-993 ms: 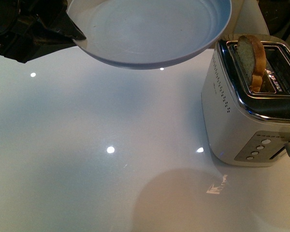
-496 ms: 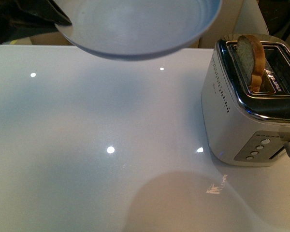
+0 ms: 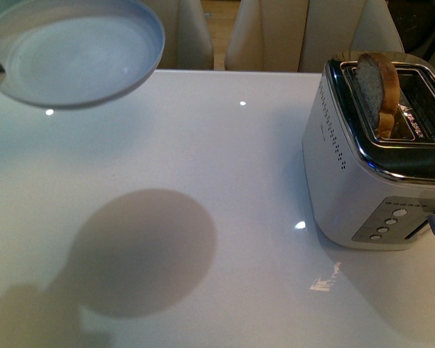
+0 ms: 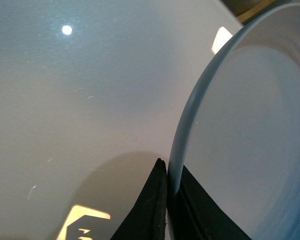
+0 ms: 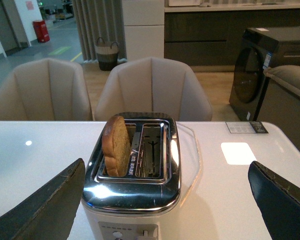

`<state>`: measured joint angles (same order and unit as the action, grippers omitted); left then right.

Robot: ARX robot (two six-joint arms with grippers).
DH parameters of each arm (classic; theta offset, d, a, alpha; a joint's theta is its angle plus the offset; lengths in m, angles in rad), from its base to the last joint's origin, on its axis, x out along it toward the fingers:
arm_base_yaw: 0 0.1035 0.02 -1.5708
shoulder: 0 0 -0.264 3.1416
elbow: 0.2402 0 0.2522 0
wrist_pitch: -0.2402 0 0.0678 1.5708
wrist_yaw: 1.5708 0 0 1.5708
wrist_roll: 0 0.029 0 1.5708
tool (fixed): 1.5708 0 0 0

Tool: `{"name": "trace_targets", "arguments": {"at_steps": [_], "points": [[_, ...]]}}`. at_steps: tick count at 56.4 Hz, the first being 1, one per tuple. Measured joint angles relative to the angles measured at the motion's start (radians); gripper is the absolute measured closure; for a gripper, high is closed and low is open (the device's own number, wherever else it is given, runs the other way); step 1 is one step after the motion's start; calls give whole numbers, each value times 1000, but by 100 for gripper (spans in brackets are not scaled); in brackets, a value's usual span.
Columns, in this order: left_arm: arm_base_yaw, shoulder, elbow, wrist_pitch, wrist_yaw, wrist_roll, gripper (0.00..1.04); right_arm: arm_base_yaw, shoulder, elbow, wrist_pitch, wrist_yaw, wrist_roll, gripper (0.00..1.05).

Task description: Left arm holds plate, right arm toasts bread

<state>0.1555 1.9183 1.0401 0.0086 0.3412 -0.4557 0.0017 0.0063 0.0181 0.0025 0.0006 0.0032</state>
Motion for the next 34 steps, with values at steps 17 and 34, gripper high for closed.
{"name": "trace_targets", "arguments": {"at_steps": [17, 34], "points": [[87, 301, 55, 89, 0, 173, 102, 0, 0, 0, 0, 0, 0, 9], [75, 399, 64, 130, -13, 183, 102, 0, 0, 0, 0, 0, 0, 9]]}}
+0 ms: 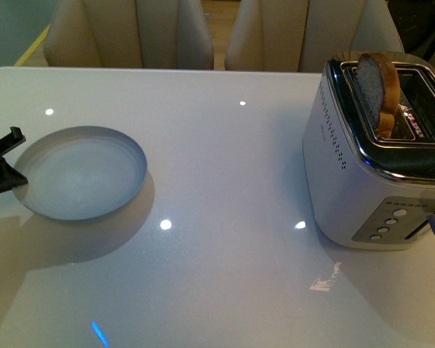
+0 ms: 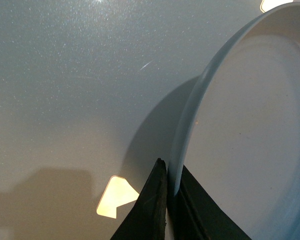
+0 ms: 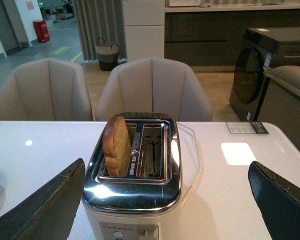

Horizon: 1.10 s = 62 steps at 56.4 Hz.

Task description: Left arm holds plate, right arm toasts bread

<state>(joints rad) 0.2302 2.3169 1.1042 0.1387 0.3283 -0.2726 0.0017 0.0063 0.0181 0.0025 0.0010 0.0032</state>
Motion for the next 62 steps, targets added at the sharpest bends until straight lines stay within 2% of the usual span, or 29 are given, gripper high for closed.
{"name": "trace_targets", "arguments": {"at_steps": [27, 30, 48, 62], "points": [[-34, 93, 6, 19, -61, -73, 101, 0, 0, 0, 0, 0, 0, 9], [-34, 94, 6, 19, -74, -76, 90, 0, 0, 0, 0, 0, 0, 9], [-27, 67, -3, 45, -77, -90, 44, 0, 0, 0, 0, 0, 0, 9], [-15, -136, -61, 99, -66, -129, 8, 0, 0, 0, 0, 0, 0, 9]]}}
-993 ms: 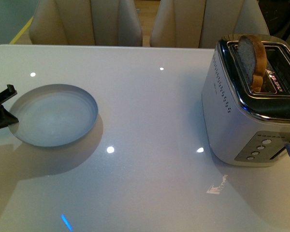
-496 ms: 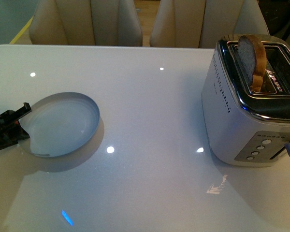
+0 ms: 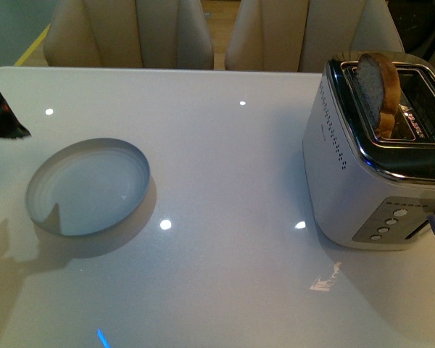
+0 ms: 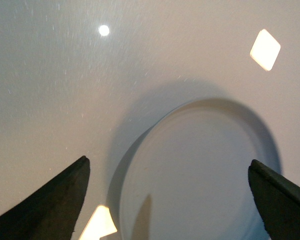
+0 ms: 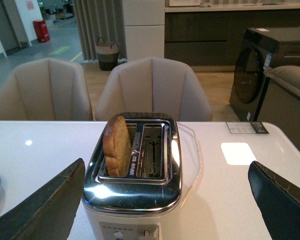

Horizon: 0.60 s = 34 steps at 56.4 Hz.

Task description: Left arm holds plate, right arm toasts bread

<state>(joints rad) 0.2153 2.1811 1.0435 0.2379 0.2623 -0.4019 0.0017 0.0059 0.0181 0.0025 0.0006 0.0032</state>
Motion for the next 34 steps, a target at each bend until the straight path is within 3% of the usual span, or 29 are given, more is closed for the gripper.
{"name": "trace_targets", "arguments": {"at_steps": [30, 32, 34], "points": [[-95, -545, -140, -53, 53, -36, 7, 0, 0, 0, 0, 0, 0, 9], [-102, -538, -171, 42, -2, -1, 12, 0, 0, 0, 0, 0, 0, 9], [-111, -530, -264, 298, -110, 103, 20, 0, 0, 0, 0, 0, 0, 9]]}}
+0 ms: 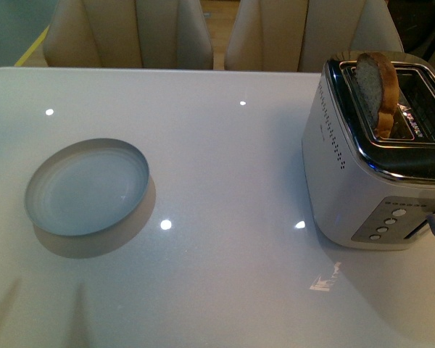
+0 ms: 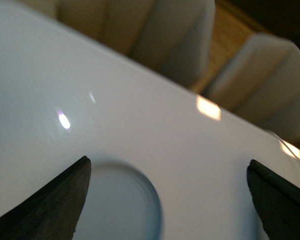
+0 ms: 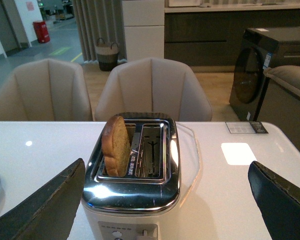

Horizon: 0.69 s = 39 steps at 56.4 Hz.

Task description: Left arm holds plate, right arm toasts bread

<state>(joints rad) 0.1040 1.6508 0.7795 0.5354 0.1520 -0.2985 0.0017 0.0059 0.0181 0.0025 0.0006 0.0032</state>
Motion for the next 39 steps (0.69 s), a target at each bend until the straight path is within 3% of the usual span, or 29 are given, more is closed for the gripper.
{"name": "trace_targets", "arguments": {"at_steps": [3, 8, 21, 24, 31, 39], "points": [[-10, -9, -156, 319, -59, 138, 34, 0, 0, 0, 0, 0, 0, 9], [-21, -78, -270, 499, -76, 222, 50, 0, 0, 0, 0, -1, 0, 9], [-51, -248, -455, 532, -95, 277, 91, 0, 0, 0, 0, 0, 0, 9], [-79, -290, -494, 529, -146, 278, 102, 0, 0, 0, 0, 0, 0, 9], [-100, -351, -587, 571, -150, 283, 102, 0, 0, 0, 0, -1, 0, 9], [-102, -468, -658, 511, -150, 284, 102, 0, 0, 0, 0, 0, 0, 9]]}}
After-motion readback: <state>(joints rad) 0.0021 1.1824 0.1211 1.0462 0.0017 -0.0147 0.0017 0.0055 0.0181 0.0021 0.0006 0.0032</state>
